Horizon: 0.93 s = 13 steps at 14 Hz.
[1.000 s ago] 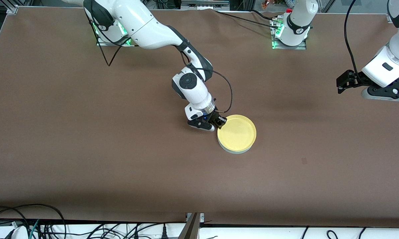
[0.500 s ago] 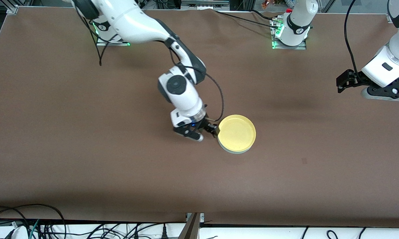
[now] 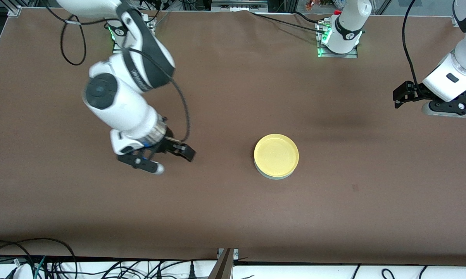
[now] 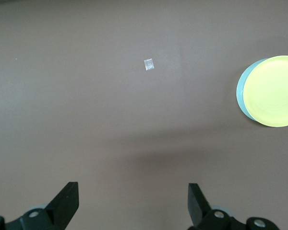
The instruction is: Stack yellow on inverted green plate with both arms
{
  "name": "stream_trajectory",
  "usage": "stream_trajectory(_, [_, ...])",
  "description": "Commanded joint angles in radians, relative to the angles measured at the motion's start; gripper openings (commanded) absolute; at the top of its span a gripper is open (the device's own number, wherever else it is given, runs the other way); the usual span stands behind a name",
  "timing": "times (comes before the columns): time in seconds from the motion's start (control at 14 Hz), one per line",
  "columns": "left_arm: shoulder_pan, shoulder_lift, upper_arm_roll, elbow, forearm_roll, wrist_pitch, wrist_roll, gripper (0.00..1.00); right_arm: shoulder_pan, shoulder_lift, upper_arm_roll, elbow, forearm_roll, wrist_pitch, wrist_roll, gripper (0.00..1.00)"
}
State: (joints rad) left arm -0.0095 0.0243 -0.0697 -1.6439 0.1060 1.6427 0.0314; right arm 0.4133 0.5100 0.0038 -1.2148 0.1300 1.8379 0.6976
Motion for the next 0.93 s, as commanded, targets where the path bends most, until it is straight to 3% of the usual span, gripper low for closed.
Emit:
stream_trajectory(0.0, [0.011,0.005,-0.01,0.026,0.008,-0.026,0.016,1.0,-0.007,-0.216,-0.063,-0.162,-0.003,-0.127,-0.117,1.0])
stream_trajectory(0.14, [0.011,0.005,-0.01,0.026,0.006,-0.026,0.016,1.0,-0.01,-0.313,-0.123,-0.234,-0.004,-0.192,-0.243,1.0])
stream_trajectory(0.43, [0.011,0.005,-0.01,0.026,0.007,-0.026,0.018,1.0,-0.122,-0.465,-0.131,-0.397,-0.023,-0.21,-0.395,1.0])
stream_trajectory(0.86, [0.011,0.005,-0.01,0.026,0.006,-0.027,0.018,1.0,-0.146,-0.492,-0.122,-0.399,-0.096,-0.22,-0.467,1.0])
